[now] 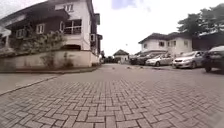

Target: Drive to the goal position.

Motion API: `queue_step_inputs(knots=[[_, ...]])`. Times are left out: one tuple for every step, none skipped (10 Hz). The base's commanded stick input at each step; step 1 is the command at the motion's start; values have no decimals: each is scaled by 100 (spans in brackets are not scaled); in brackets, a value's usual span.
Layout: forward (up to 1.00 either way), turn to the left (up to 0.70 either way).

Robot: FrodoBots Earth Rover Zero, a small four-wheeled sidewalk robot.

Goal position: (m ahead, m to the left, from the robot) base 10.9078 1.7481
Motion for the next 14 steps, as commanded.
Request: queue_step_inputs(knots=[[70, 0], [70, 0], [70, 0], [70, 0], [70, 0], [70, 0], [70, 0], [70, 0], [70, 0], [70, 0], [70, 0], [70, 0], [70, 0], [70, 0]])
